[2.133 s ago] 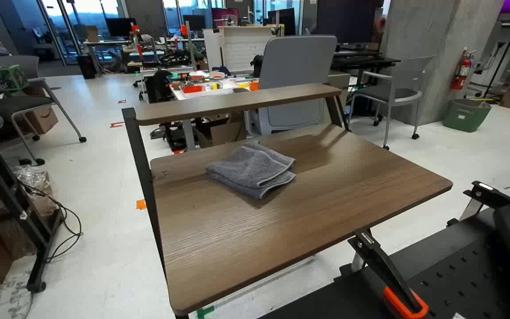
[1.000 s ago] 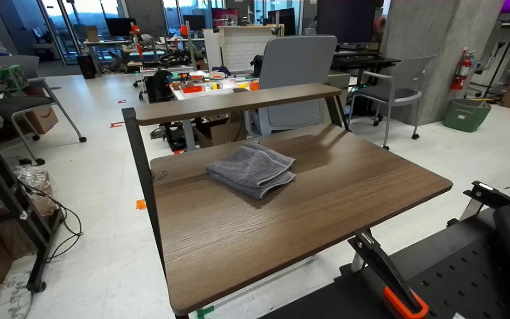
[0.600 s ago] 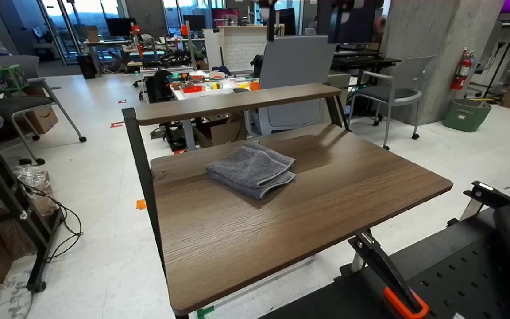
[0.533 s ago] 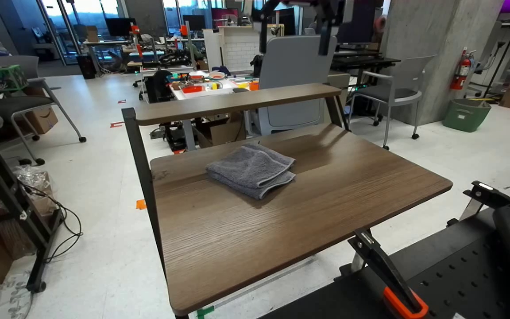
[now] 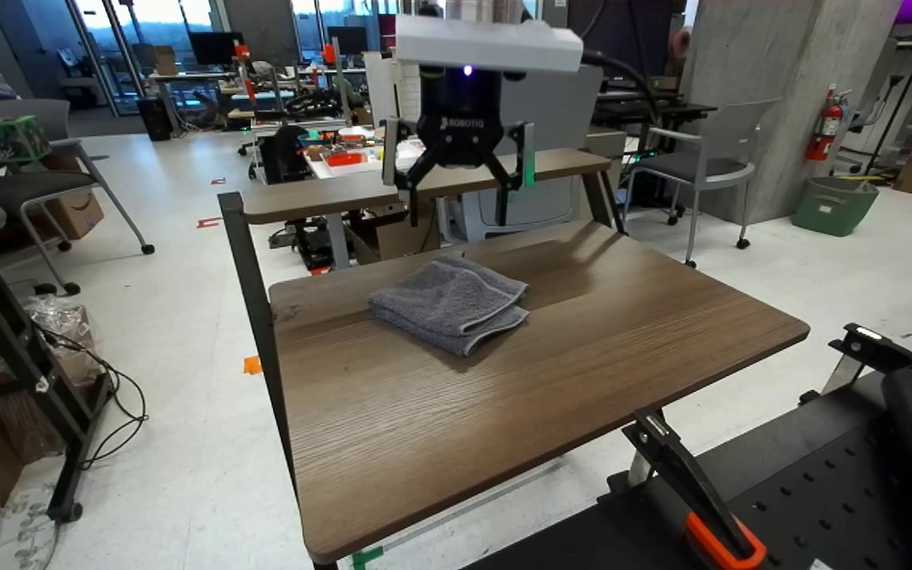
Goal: Move the towel
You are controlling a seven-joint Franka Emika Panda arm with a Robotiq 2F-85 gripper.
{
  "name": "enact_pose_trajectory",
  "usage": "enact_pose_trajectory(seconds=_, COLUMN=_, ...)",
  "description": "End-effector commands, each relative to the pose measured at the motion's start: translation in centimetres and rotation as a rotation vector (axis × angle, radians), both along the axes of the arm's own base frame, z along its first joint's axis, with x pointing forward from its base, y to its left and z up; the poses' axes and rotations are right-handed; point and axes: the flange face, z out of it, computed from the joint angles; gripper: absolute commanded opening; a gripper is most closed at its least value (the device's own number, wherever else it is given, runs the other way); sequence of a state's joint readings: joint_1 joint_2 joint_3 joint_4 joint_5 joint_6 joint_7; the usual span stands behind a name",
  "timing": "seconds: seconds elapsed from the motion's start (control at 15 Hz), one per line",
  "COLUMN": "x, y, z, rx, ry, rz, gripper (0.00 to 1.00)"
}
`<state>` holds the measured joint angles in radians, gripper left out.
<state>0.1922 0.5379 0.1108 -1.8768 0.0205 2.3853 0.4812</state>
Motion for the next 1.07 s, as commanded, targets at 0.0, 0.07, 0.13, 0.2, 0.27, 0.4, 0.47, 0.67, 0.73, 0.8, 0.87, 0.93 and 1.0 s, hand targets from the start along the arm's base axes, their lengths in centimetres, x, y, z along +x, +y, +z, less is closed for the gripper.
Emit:
enact_pose_trajectory(seconds=0.0, x=3.4, y=0.1, z=-3.8, rx=-0.026, ry=-0.021, rz=-0.031, gripper=1.0)
enact_pose_trajectory(seconds=0.07, x=3.9, y=0.1, z=-4.9, rx=-0.034, ry=-0.013, rz=-0.037, gripper=1.0)
enact_pose_trajectory(seconds=0.13, x=4.3, y=0.1, z=-5.9, rx=-0.042, ry=-0.009, rz=-0.041, gripper=1.0)
enact_pose_trajectory(seconds=0.2, x=4.7, y=0.0, z=-6.9, rx=-0.051, ry=-0.007, rz=-0.043, gripper=1.0)
enact_pose_trajectory(seconds=0.27, x=5.1, y=-0.1, z=-7.8, rx=-0.057, ry=-0.004, rz=-0.049, gripper=1.0)
enact_pose_trajectory(seconds=0.4, x=5.7, y=-0.5, z=-9.6, rx=-0.073, ry=0.001, rz=-0.058, gripper=1.0)
enact_pose_trajectory(seconds=0.47, x=5.8, y=-0.4, z=-10.3, rx=-0.074, ry=0.007, rz=-0.059, gripper=1.0)
enact_pose_trajectory(seconds=0.67, x=6.6, y=-0.2, z=-12.0, rx=-0.083, ry=0.003, rz=-0.056, gripper=1.0)
enact_pose_trajectory(seconds=0.73, x=6.9, y=-0.1, z=-12.5, rx=-0.085, ry=0.003, rz=-0.057, gripper=1.0)
enact_pose_trajectory(seconds=0.8, x=7.1, y=-0.1, z=-13.0, rx=-0.085, ry=0.003, rz=-0.06, gripper=1.0)
enact_pose_trajectory(seconds=0.87, x=7.3, y=-0.2, z=-13.5, rx=-0.088, ry=0.003, rz=-0.061, gripper=1.0)
enact_pose_trajectory(seconds=0.93, x=7.5, y=-0.3, z=-13.9, rx=-0.092, ry=0.002, rz=-0.063, gripper=1.0)
enact_pose_trajectory(seconds=1.0, x=7.6, y=-0.5, z=-14.3, rx=-0.094, ry=0.003, rz=-0.066, gripper=1.0)
